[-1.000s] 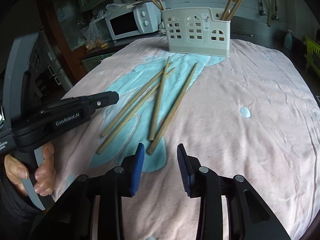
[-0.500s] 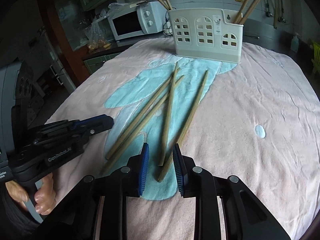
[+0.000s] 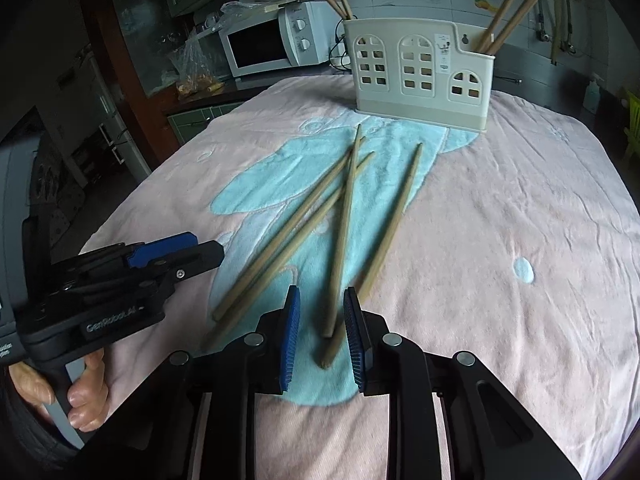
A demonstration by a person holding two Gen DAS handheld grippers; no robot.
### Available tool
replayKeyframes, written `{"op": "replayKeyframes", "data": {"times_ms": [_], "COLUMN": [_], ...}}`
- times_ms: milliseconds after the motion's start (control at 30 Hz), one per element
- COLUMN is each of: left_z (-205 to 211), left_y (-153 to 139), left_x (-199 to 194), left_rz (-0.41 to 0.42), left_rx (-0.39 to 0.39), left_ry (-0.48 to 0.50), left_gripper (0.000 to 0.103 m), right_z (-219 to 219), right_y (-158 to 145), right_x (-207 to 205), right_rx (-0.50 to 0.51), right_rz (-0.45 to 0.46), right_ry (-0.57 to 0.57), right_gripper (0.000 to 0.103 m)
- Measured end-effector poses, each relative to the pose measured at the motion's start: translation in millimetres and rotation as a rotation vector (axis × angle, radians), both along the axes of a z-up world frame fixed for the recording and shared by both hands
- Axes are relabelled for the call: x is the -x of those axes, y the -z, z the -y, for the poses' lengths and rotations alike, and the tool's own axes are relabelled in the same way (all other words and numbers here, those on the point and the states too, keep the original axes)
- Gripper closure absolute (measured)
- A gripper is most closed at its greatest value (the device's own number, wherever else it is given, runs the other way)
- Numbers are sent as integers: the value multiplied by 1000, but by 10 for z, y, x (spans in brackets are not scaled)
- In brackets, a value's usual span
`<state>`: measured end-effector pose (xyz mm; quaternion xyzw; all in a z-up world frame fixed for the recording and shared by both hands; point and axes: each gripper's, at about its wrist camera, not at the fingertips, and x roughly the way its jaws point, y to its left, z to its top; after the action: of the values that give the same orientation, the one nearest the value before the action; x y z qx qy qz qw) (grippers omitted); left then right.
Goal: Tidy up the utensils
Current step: 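Grasp a chopstick with the left tool while the right tool grasps another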
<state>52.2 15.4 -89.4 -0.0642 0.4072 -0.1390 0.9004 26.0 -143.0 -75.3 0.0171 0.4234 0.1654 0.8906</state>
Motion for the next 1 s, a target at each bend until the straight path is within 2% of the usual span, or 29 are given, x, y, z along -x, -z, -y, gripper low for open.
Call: {"op": "replayKeyframes", "data": {"times_ms": [267,567,600,633,667,833,1000], "left_z": [-104,-61,-31,0,44,186,226], "left_y": [-4,11,10,10,12,54,118], "left_x": [18,39,37,34,24,-6,-40], "left_rz": [4,-2,-4,-5,-8,-22,-38], "left_rx": [14,12,11,9,3,-19,-40], "left_ry": [-13,29,40,51,64,108,120], "left_gripper": [64,64,64,64,64,65,72], "right_z": [-94,-155,-164,-173,-176,-69,55], "right_y": [143,174,175,178,182,131,-43], "right_x": [-175,-105,-90,-77,-66,-38,91], "right_rx": [34,92,102,123,137,82,66], "right_rz": [-37,-38,-33,-23,-13,-13,34], "right_ry": [18,22,24,32,34,40,47], "right_gripper": [85,86,88,95,95,97,97]}}
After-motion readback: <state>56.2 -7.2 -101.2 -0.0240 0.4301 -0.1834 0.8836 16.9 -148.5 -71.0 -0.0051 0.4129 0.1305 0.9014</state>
